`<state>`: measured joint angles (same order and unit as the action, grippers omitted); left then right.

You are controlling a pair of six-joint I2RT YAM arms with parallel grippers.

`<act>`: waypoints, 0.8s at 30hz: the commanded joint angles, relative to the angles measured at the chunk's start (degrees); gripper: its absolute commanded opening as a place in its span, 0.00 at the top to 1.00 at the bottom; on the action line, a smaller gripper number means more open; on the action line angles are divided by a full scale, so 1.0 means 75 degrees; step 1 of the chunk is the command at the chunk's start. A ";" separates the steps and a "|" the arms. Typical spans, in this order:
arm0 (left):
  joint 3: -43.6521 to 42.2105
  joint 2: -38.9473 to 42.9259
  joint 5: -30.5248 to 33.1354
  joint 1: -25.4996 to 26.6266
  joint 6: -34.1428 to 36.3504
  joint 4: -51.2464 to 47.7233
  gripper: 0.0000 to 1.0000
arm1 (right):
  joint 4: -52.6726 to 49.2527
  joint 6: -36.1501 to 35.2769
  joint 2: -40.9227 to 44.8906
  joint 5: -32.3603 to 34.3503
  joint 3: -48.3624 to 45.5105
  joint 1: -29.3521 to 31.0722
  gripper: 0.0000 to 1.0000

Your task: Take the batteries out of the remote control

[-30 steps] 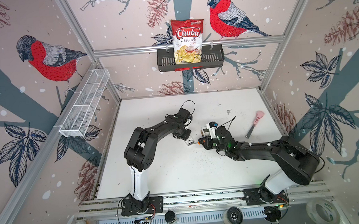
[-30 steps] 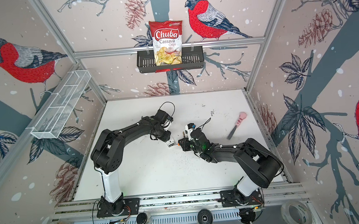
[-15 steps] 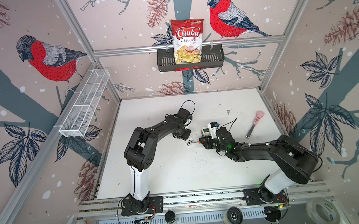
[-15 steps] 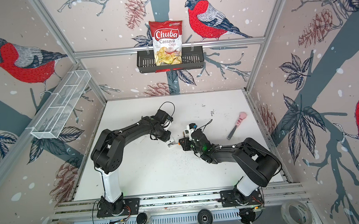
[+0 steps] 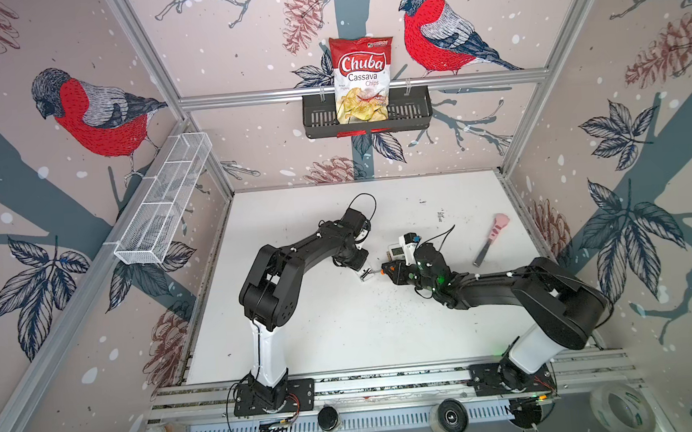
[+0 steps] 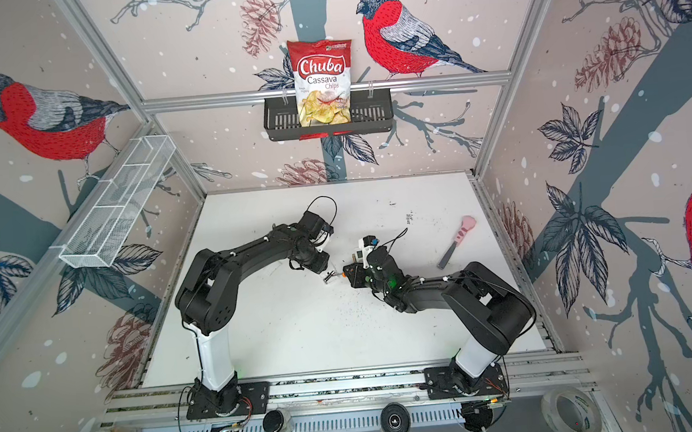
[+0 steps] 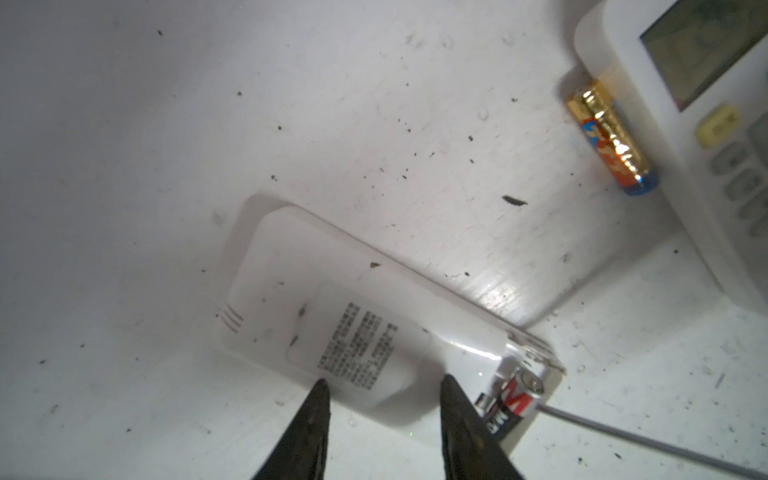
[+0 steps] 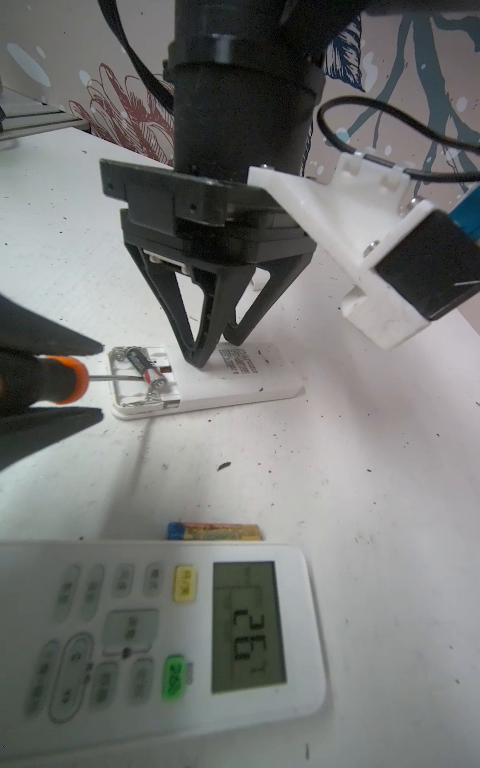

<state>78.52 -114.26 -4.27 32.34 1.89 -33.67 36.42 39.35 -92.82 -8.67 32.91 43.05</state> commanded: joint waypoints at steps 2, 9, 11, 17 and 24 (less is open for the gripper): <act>-0.0135 -0.0328 0.0025 -0.0011 0.0076 -0.0326 0.57 | 0.0469 0.0177 -0.0127 -0.0163 0.0054 0.0016 1.00; -0.0150 -0.0329 0.0019 -0.0011 0.0069 -0.0316 0.57 | 0.0562 0.0236 -0.0162 -0.0401 0.0204 0.0024 1.00; -0.0152 -0.0328 0.0019 -0.0011 0.0070 -0.0327 0.57 | 0.0626 0.0260 -0.0187 -0.0484 0.0239 0.0014 1.00; -0.0144 -0.0340 0.0022 -0.0011 0.0082 -0.0321 0.57 | 0.0573 0.0226 -0.0140 -0.0513 0.0322 0.0023 1.00; -0.0154 -0.0334 0.0009 -0.0023 0.0087 -0.0322 0.57 | 0.0557 0.0211 -0.0360 -0.0549 0.0435 -0.0032 1.00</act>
<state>78.56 -114.34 -4.34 32.25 1.89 -33.65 38.50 40.82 -95.07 -12.45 35.62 42.92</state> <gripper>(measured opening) 0.431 0.222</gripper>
